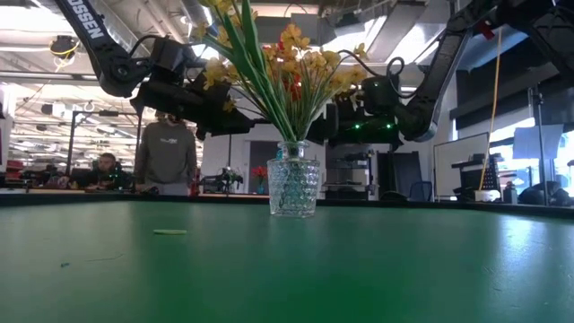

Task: Sort flowers into vase by color
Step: Put the red tulip into the blue vase

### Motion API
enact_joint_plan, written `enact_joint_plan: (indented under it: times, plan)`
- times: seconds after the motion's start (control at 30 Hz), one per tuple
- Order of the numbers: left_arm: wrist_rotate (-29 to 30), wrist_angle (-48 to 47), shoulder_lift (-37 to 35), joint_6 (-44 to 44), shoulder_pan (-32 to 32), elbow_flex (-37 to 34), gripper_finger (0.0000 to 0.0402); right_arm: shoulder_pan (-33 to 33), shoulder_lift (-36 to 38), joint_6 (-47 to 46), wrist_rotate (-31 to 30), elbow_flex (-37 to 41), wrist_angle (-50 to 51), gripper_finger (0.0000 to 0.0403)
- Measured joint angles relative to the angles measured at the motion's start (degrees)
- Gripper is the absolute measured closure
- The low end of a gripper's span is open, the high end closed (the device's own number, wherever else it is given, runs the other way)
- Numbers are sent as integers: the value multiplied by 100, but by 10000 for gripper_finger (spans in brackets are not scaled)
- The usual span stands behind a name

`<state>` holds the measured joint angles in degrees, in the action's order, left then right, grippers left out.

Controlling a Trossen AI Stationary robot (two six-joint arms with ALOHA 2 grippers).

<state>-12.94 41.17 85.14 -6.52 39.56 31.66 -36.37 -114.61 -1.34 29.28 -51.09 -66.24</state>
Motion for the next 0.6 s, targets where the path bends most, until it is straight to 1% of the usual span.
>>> enact_joint_plan:
  times: [0.17, 0.4, 0.5, 0.6]
  plan:
    - [3, -56, 0, 0, 2, 0, 264, -3, 0, -435, 122, 0, 58, 403]
    - [74, -363, 0, 1, 4, 0, 264, 2, 20, -653, 143, -11, 428, 400]
    - [194, -456, 0, 30, 4, 0, 264, 2, 22, -722, 228, -9, 481, 387]
    - [245, -503, 0, 61, 4, 1, 264, 2, 19, -722, 311, -6, 532, 359]
